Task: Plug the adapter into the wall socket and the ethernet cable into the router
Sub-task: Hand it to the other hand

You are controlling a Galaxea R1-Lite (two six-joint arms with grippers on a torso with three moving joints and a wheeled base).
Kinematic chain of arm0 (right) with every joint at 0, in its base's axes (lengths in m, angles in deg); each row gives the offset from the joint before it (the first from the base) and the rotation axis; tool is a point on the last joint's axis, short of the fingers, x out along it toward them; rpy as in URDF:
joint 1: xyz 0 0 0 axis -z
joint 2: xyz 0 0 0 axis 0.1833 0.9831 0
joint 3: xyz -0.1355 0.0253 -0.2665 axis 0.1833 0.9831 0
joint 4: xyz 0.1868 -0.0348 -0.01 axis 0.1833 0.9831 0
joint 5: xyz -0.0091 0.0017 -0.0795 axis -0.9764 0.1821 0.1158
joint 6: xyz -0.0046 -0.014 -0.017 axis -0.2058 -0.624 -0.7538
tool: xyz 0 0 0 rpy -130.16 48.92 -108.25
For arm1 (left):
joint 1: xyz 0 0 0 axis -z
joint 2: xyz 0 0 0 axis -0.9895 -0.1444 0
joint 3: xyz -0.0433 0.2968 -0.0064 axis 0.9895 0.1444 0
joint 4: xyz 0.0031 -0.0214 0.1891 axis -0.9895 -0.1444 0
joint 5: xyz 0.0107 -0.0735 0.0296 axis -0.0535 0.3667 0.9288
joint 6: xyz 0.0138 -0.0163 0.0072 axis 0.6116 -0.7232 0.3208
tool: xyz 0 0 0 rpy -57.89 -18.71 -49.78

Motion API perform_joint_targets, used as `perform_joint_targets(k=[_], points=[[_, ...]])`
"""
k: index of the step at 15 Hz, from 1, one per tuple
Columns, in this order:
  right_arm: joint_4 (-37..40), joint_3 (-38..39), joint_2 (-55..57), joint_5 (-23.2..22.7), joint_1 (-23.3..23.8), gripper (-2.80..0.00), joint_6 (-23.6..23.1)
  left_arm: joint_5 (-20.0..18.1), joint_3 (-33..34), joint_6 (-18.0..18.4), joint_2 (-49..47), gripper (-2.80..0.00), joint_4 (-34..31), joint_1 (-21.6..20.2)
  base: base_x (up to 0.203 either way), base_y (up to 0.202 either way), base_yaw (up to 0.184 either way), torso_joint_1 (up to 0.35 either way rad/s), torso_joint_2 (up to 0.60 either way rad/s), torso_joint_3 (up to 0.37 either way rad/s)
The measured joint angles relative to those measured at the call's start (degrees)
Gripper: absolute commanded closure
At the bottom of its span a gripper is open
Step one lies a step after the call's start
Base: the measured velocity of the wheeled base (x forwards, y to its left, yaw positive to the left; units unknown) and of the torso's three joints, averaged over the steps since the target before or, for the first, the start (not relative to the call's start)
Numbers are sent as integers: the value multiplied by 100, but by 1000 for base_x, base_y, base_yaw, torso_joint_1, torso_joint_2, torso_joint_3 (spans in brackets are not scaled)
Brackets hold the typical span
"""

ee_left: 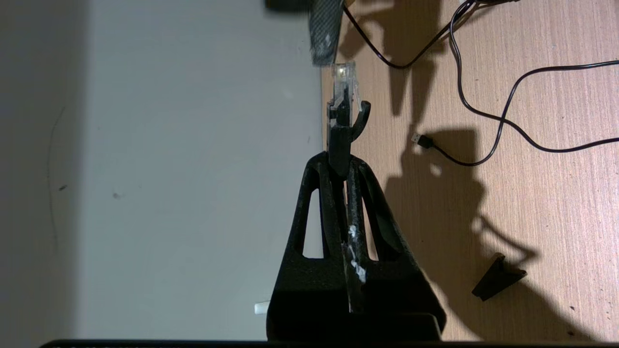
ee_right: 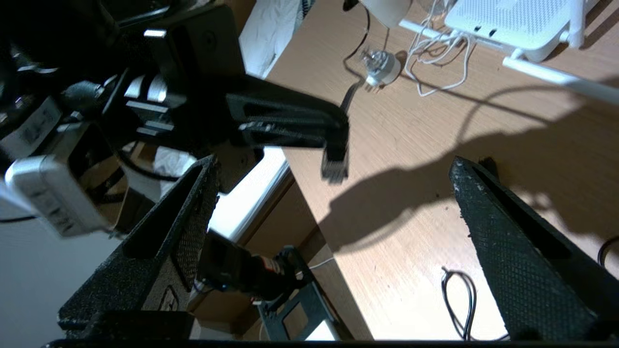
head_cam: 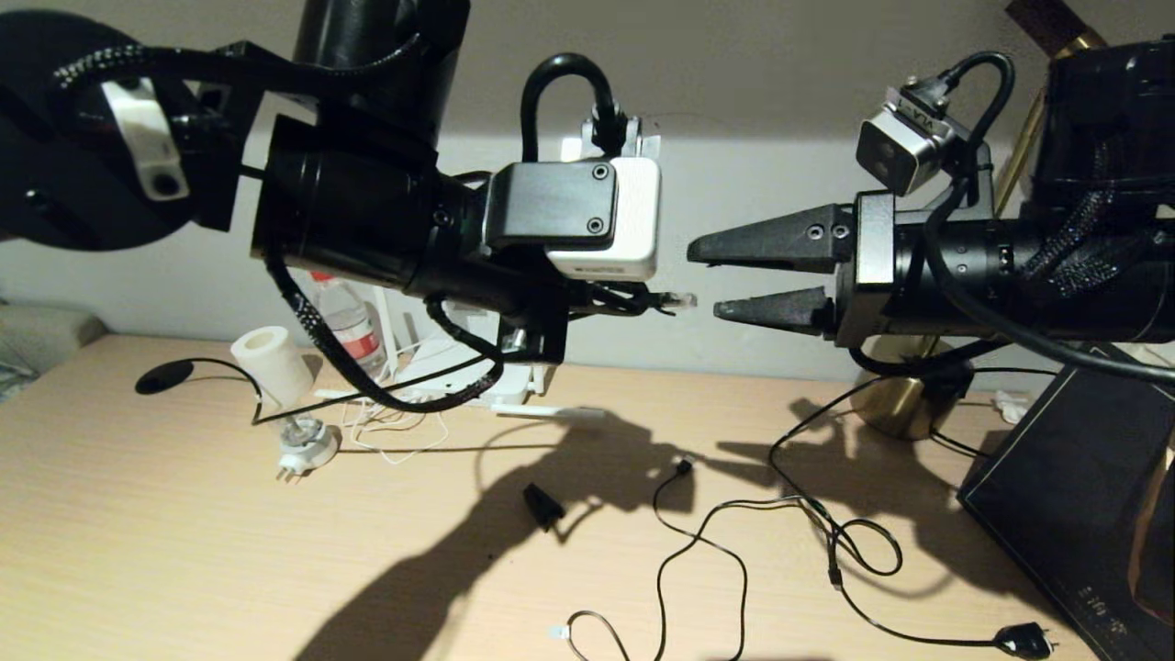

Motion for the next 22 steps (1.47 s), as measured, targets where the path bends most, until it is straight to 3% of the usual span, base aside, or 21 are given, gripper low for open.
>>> perform_joint_targets(k=[12,13,14,22], points=[[39,-221,288,24,-160,-280,66,-166,-24,72,-23,0,39,26,0,0,0,0,0,0],[41,-214,284,23,-184,-181,68,-166,-30,72,-24,0,40,26,0,0,0,0,0,0],[39,-205,279,23,-191,0,73,-166,-33,72,-21,0,39,26,0,0,0,0,0,0],[48,-141,182,23,-227,0,84,-172,-28,72,-26,0,46,36,0,0,0,0,0,0]])
